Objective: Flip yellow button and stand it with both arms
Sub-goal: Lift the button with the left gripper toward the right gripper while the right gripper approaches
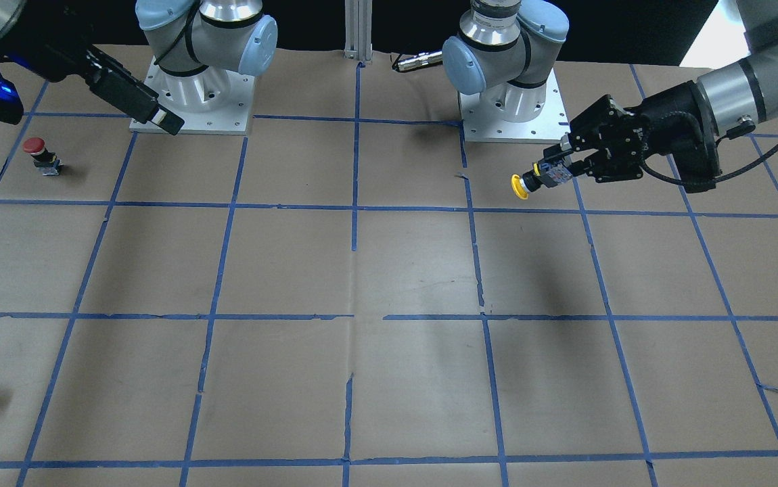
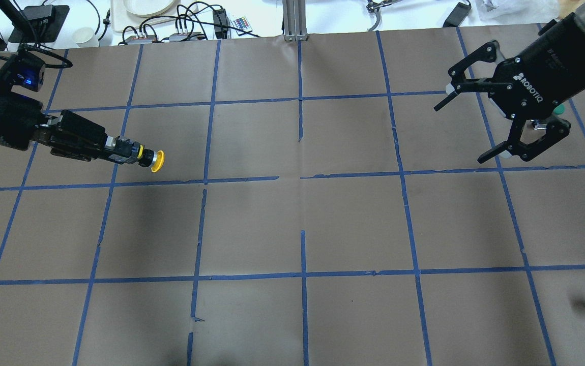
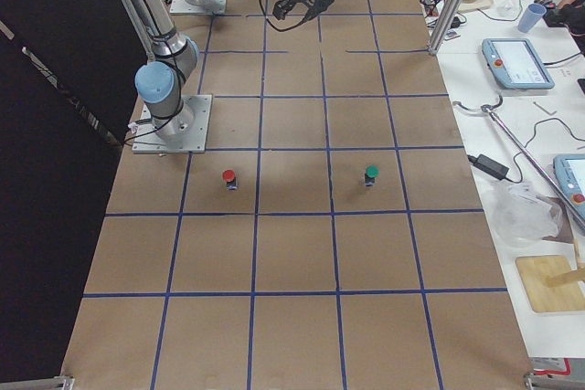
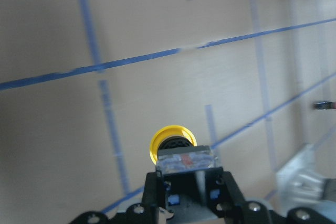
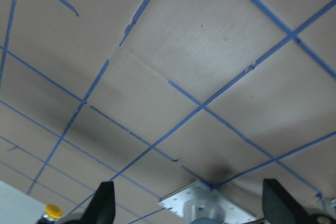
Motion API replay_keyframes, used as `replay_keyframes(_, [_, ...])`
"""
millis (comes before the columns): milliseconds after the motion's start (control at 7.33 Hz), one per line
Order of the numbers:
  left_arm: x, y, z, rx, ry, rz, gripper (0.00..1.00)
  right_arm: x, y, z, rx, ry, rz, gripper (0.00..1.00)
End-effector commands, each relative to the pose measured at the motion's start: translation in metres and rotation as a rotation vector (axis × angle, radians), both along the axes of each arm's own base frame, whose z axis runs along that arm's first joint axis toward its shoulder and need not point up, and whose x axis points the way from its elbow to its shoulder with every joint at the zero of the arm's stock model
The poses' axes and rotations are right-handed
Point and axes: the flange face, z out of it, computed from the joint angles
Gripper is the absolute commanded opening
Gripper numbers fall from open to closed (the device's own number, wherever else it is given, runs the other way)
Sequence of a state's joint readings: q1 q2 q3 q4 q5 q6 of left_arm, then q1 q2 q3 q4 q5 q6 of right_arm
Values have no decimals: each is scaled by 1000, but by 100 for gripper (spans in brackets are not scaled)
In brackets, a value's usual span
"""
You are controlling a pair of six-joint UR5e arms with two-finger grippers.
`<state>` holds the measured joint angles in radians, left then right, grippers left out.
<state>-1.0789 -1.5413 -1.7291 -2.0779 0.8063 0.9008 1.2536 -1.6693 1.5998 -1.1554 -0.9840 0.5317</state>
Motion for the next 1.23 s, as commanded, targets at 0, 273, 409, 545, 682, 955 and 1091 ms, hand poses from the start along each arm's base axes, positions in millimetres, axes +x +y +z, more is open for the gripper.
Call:
replay_keyframes(0, [-41, 7, 8, 72, 257, 69, 7, -2, -9, 5, 166, -202, -278, 100])
replay_keyframes(273, [-105, -5, 23, 23, 419, 130, 7, 12, -8, 12, 184, -323, -330, 100])
replay_keyframes(409, [-146, -3, 23, 32, 516, 165, 7, 21, -8, 16, 239, -450, -386, 100])
replay_keyframes(545, [-158, -5, 29, 20, 565, 200, 7, 23, -6, 16, 276, -496, -408, 100])
replay_keyframes(682, [-160, -11, 39, 2, 597, 234, 7, 28, -3, 16, 294, -500, -406, 100])
replay_keyframes(955, [-169, -20, 75, 25, 622, 248, 7, 38, -1, 19, 339, -569, -433, 100])
replay_keyframes(1091, [-166, -29, 110, 67, 624, 264, 7, 46, -5, 22, 336, -629, -448, 100])
